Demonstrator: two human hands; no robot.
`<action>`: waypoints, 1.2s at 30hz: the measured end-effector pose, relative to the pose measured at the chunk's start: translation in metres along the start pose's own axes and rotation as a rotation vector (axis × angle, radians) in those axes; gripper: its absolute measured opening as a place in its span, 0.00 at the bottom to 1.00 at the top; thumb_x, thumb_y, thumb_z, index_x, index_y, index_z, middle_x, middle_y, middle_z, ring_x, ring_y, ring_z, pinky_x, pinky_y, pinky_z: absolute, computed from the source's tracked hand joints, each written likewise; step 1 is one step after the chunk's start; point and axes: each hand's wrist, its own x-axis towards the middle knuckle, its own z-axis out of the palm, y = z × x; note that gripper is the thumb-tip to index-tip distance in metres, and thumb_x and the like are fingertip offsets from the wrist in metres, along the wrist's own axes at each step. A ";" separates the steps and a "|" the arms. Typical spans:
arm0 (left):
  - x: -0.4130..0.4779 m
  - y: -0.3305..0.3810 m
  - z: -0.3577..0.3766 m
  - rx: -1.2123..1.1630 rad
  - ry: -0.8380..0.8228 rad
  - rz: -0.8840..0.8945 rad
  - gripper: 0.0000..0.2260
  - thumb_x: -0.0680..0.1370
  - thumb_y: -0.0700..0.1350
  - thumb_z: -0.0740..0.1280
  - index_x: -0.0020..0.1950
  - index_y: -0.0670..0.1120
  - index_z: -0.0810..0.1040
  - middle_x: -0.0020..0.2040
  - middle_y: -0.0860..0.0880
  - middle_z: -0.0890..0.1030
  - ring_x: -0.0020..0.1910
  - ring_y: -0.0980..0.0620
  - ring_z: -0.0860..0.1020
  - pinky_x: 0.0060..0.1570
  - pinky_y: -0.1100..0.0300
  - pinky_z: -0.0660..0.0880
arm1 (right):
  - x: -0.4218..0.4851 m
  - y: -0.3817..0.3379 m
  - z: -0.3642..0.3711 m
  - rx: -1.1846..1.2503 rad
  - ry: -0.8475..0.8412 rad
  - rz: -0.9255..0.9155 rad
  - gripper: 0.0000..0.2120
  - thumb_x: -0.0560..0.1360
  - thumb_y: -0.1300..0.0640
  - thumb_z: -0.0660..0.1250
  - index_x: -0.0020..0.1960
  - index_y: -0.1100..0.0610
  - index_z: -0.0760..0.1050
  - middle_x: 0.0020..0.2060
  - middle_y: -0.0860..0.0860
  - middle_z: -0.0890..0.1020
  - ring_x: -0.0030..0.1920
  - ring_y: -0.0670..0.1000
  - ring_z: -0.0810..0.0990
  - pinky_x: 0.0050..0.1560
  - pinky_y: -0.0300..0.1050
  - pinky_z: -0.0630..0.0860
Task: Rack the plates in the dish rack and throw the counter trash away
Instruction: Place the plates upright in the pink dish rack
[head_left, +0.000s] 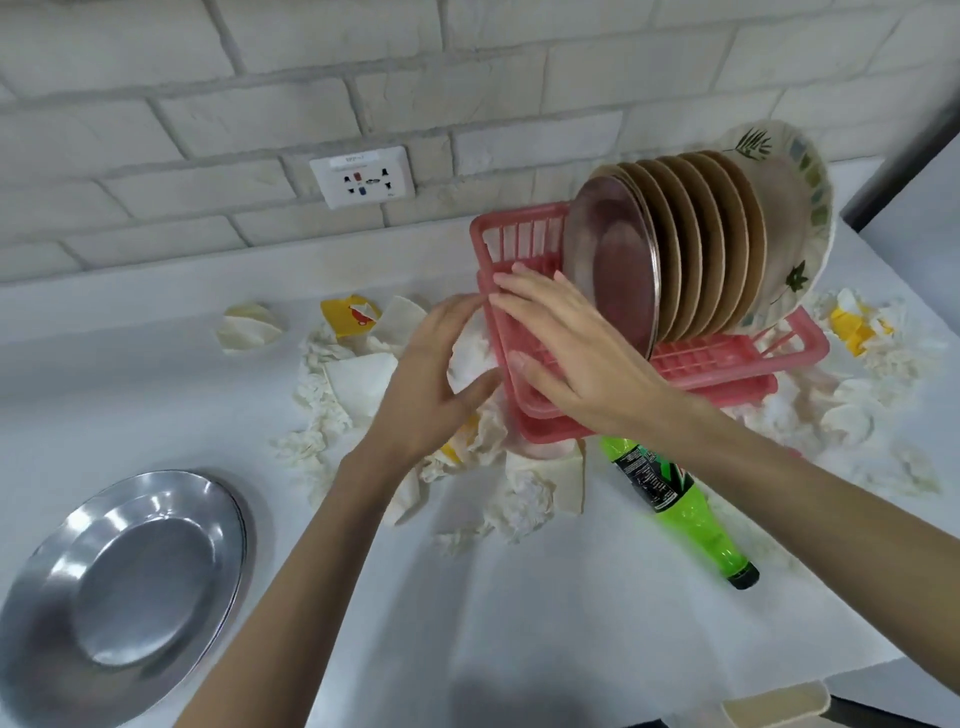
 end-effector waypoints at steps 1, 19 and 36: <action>-0.014 -0.004 -0.008 0.005 0.021 -0.040 0.27 0.77 0.45 0.72 0.74 0.47 0.68 0.70 0.54 0.71 0.68 0.55 0.71 0.64 0.52 0.73 | 0.001 -0.008 0.008 0.030 -0.015 -0.007 0.24 0.81 0.51 0.57 0.74 0.60 0.65 0.73 0.55 0.66 0.77 0.52 0.58 0.77 0.57 0.52; -0.253 -0.086 -0.171 0.231 0.438 -0.720 0.10 0.75 0.47 0.68 0.56 0.51 0.80 0.51 0.58 0.82 0.51 0.58 0.78 0.48 0.72 0.70 | 0.020 -0.183 0.192 0.633 -0.319 0.244 0.09 0.78 0.56 0.64 0.58 0.54 0.75 0.40 0.44 0.78 0.41 0.46 0.77 0.43 0.42 0.75; -0.309 -0.170 -0.238 0.205 0.570 -0.956 0.17 0.72 0.47 0.74 0.61 0.52 0.80 0.55 0.57 0.80 0.55 0.50 0.78 0.54 0.56 0.73 | 0.040 -0.213 0.261 0.476 -0.463 0.413 0.05 0.77 0.53 0.64 0.51 0.51 0.69 0.35 0.46 0.75 0.37 0.48 0.74 0.43 0.49 0.76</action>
